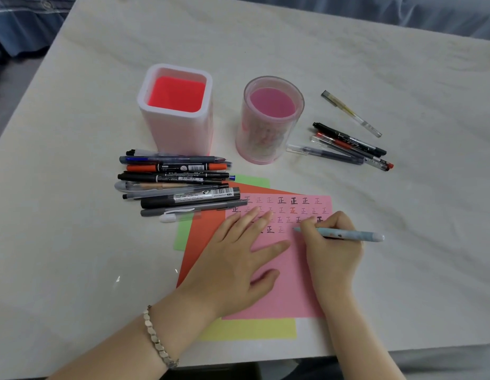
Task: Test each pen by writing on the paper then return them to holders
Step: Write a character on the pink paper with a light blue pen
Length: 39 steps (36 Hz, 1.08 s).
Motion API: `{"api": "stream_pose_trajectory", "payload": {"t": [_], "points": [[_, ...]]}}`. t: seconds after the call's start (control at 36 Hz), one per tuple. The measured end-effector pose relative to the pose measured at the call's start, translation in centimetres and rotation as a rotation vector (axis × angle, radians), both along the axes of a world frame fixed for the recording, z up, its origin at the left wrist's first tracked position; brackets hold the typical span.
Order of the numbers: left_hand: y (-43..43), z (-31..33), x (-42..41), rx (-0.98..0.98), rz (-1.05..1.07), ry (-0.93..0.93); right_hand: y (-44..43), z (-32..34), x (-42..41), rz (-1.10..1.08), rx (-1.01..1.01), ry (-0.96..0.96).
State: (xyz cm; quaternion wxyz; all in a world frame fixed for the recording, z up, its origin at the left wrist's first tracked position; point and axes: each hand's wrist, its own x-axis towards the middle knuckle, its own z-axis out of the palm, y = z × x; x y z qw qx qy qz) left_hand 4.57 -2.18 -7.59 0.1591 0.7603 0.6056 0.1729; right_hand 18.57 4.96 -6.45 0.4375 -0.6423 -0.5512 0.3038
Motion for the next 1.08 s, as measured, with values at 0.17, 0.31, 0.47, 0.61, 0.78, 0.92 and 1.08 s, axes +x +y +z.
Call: {"api": "stream_pose_trajectory", "payload": {"t": [0.17, 0.31, 0.47, 0.61, 0.78, 0.92, 1.08], "points": [[0.1, -0.1, 0.0, -0.005, 0.0, -0.007, 0.1, 0.2, 0.0, 0.003, -0.026, 0.017], [0.1, -0.1, 0.0, 0.006, 0.001, -0.013, 0.1, 0.2, -0.1, 0.002, -0.069, 0.024], [0.2, 0.0, 0.0, -0.005, 0.002, -0.01, 0.1, 0.7, 0.0, -0.001, -0.04, 0.091], [0.2, 0.0, 0.0, 0.012, -0.001, -0.001, 0.0, 1.7, 0.7, 0.111, -0.107, 0.206], [0.2, -0.5, -0.2, 0.059, -0.041, -0.011, -0.5, 3.0, 2.7, 0.256, -0.185, 0.103], [0.2, -0.5, -0.2, 0.068, -0.042, -0.004, -0.6, 2.6, 3.1, 0.33, -0.182, -0.039], [0.3, -0.6, -0.2, 0.057, -0.035, 0.003, -0.5, 2.1, 3.1, 0.37, -0.212, -0.078]]}}
